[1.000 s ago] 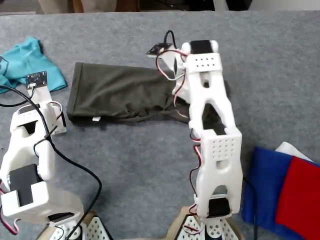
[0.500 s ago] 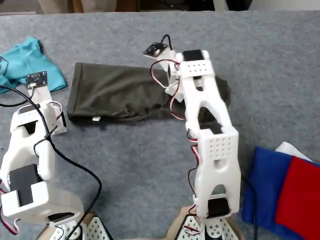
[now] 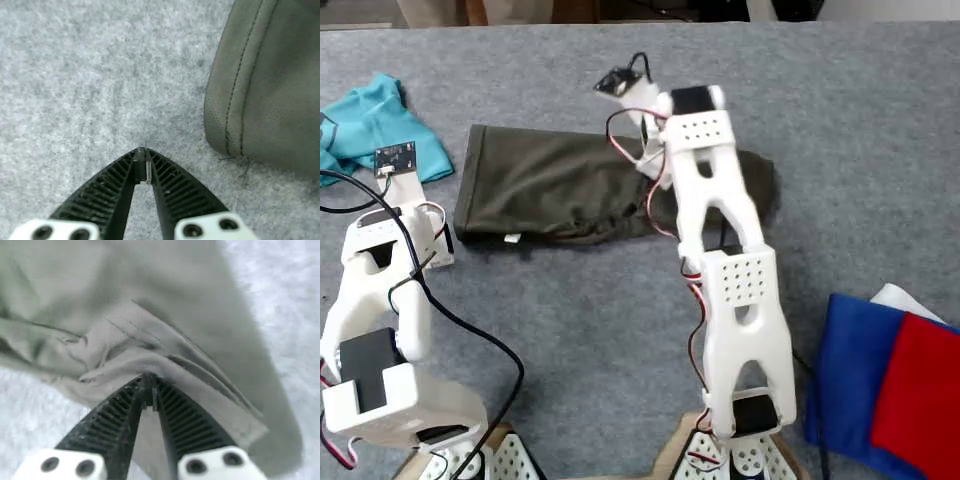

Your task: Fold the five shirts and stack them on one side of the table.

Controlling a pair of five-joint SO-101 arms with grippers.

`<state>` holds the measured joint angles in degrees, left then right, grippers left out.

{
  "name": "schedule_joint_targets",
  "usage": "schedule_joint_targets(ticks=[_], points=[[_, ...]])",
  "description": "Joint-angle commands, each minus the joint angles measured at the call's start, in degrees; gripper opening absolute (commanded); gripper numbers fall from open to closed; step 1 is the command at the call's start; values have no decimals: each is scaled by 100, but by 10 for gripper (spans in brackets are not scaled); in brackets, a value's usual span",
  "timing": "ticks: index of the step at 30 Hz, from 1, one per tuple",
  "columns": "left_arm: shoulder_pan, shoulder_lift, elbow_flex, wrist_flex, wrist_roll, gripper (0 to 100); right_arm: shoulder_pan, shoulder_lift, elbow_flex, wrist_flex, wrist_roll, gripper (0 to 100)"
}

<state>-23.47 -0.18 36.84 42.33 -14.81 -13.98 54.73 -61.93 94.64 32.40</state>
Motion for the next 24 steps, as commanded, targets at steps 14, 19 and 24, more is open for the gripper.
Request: schedule_joint_targets(ticks=[14,19,24], points=[[387,1587,-3895,1556,932,235,1068,-338,-1956,712,-431,9],[422,3275,-5714,2251,923,236,1209,-330,-2229,730,-220,9],[448,4462,-7578,3024,941,236,1235,-312,-2202,721,-105,9]])
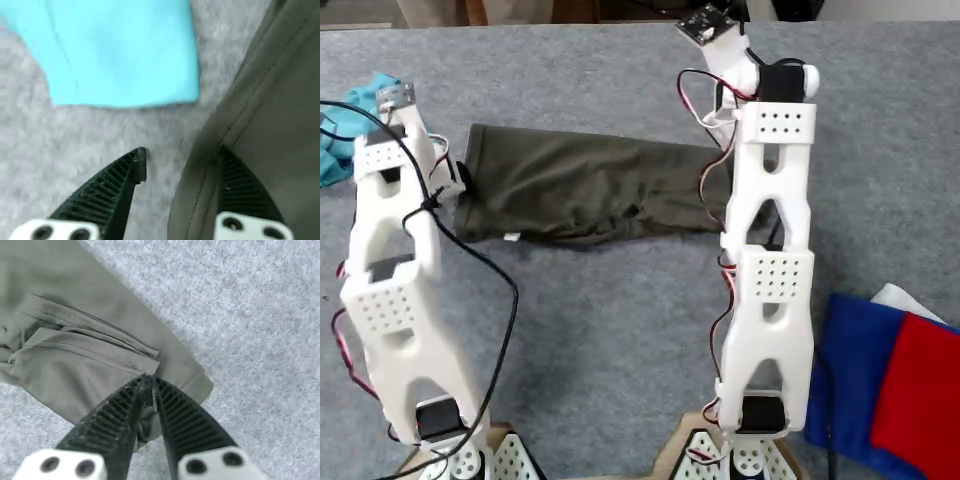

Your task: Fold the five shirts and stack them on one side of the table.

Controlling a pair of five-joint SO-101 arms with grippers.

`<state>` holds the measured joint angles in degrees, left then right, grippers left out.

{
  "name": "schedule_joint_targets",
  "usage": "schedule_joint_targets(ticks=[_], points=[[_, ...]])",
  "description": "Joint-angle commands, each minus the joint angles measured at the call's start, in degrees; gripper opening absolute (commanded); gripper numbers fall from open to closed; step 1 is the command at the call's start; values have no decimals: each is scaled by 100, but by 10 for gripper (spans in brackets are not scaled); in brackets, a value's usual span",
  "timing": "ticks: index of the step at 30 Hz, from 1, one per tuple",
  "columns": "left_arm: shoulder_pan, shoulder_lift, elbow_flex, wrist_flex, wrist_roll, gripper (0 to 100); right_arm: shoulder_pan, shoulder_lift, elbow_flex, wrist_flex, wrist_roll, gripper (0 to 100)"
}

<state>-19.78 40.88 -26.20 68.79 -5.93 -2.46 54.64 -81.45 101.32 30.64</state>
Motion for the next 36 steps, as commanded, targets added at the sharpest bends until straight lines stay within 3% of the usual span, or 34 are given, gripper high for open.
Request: schedule_joint_targets(ticks=[1,6,12,18,25,33,36], points=[[123,523,-1626,571,53,236,84,-303,-251,53,70,9],[334,1130,-3305,1495,18,236,84,-303,-242,44,79,9],[466,1560,-4615,2163,-545,232,84,-295,-242,44,79,9],[396,2422,-4703,1855,-738,232,84,-295,-242,53,79,9],[404,2791,-5055,2084,-747,222,75,-171,-277,35,79,9],[624,2800,-5011,2268,-1064,12,84,-136,-347,62,70,7],[818,2756,-5011,2382,-1046,17,207,-277,-532,97,9,6]])
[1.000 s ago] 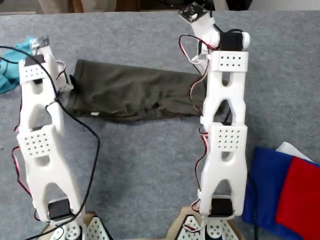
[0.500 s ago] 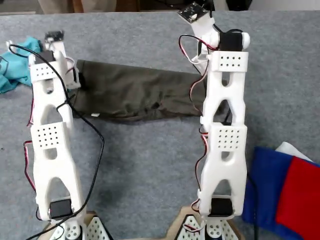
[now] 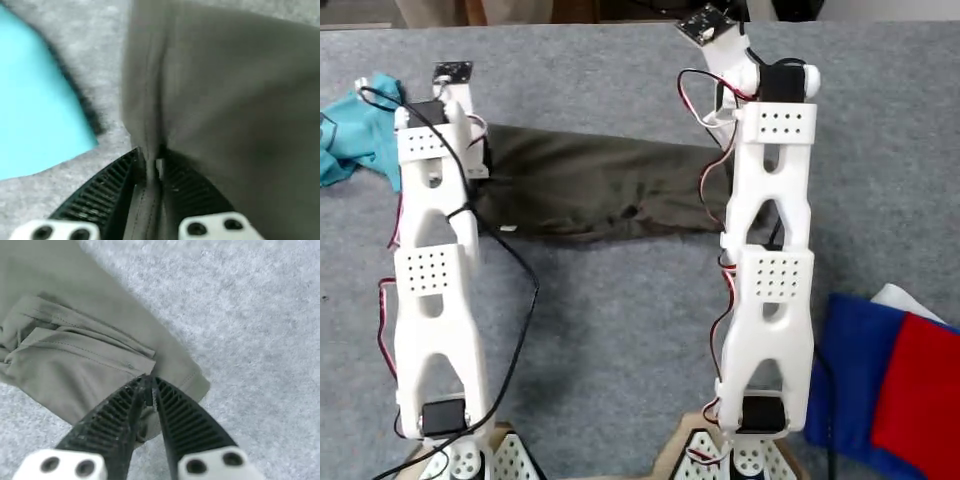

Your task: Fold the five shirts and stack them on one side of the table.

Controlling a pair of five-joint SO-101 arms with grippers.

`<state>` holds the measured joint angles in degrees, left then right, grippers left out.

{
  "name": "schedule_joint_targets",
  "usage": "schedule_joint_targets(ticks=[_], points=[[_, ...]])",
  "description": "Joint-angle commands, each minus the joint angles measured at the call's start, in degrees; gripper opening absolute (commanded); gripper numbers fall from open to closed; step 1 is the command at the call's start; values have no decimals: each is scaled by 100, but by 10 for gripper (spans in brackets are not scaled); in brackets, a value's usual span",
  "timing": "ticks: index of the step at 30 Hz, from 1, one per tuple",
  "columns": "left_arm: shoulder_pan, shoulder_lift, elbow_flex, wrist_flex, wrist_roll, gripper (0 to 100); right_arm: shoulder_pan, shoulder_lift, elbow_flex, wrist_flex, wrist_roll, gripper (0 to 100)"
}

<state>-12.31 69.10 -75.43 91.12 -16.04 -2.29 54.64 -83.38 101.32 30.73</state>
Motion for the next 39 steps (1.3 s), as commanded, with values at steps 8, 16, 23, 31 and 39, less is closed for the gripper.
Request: schedule_joint_targets(ticks=[8,16,23,31,39], points=[[853,-92,-1495,958,484,18,1481,-1358,-382,79,-158,8],[2092,-796,-1741,967,809,18,3073,-2501,-382,18,-105,6],[3481,-1323,-1565,747,835,19,3864,-2703,-382,-158,-105,7],[4422,-1323,-1064,-352,844,19,4004,-2703,-382,-211,-105,8],[4835,-1323,-466,-1688,853,19,4004,-2695,-382,-211,-97,8]])
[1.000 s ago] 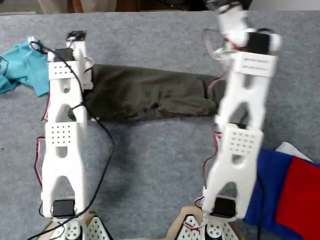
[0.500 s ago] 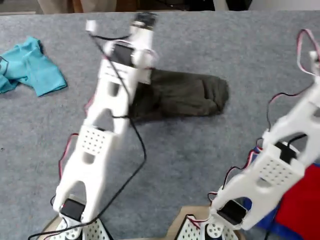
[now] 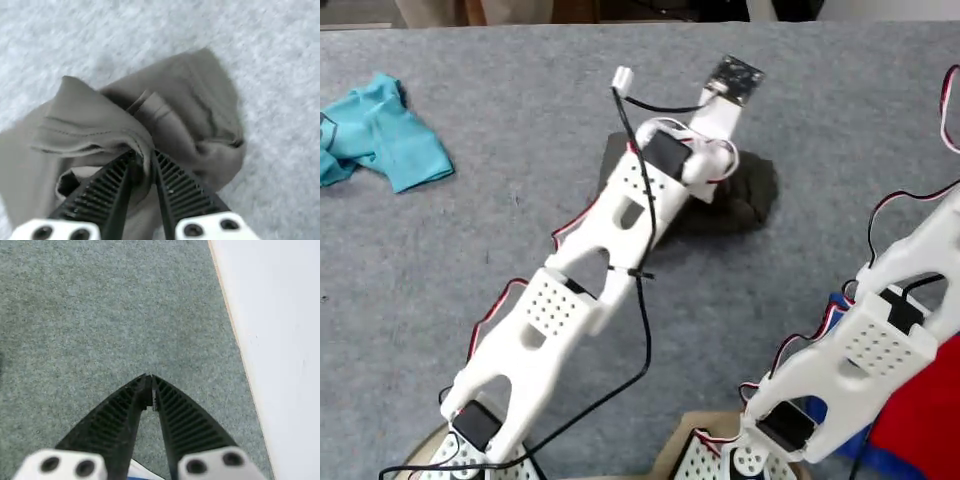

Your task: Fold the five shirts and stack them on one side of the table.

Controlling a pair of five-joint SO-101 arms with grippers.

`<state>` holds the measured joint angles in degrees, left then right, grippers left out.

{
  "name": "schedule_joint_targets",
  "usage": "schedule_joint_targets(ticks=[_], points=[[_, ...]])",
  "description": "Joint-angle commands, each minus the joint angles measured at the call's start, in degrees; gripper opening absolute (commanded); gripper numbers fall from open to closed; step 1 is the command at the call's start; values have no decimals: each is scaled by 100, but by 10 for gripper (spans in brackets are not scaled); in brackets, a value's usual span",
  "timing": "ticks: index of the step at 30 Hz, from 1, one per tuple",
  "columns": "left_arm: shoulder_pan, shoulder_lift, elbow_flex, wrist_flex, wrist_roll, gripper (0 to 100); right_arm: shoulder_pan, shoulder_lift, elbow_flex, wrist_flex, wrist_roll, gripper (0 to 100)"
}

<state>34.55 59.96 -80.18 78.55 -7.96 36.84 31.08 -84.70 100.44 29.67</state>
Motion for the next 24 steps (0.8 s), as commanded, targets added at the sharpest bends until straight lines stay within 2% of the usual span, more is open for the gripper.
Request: schedule_joint_targets(ticks=[1,7,13,21,24], points=[[167,-400,26,-554,44,19,92,-338,-251,-123,9,8],[193,-338,536,-1538,440,19,92,-321,-251,-132,9,9],[220,-321,897,-2171,475,19,57,-312,-207,-123,141,9],[290,-321,914,-2470,475,22,48,-312,-198,-114,167,9],[387,-321,914,-2259,484,101,-66,-303,-145,-9,422,9]])
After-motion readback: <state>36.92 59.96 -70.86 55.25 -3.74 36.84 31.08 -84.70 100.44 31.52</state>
